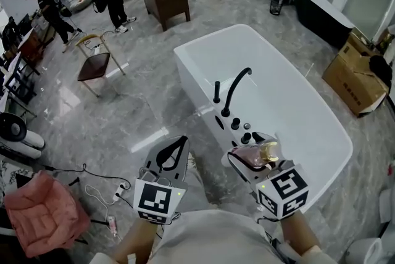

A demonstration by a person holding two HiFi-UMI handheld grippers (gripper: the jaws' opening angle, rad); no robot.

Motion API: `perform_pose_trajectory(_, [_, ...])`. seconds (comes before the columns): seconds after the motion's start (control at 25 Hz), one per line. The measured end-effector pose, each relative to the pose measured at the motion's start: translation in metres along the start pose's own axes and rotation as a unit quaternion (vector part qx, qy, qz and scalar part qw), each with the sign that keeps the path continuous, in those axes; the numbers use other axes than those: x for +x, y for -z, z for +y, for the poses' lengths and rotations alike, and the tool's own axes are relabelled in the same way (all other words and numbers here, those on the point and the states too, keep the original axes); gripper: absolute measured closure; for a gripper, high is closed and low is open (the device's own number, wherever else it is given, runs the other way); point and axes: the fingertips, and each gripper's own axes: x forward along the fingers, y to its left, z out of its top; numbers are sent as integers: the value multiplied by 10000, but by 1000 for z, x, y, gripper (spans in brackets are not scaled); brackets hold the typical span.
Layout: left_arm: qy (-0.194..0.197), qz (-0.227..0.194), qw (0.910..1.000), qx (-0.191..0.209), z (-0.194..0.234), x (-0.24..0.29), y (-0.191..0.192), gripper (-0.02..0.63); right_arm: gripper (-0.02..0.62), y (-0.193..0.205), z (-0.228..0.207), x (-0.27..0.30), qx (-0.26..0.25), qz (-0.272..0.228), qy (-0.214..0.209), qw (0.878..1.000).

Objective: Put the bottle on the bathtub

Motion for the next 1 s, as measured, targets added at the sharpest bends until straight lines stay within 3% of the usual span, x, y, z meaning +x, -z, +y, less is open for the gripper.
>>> perform_pose_trajectory(0.6, [-8,403,9989,-253,117,101,46,586,259,-11,-54,170,214,499,-19,9985])
perform_pose_trajectory(1.0, [533,662,9961,-235,209,209,78,586,259,-35,-130,307,534,565,634,9950])
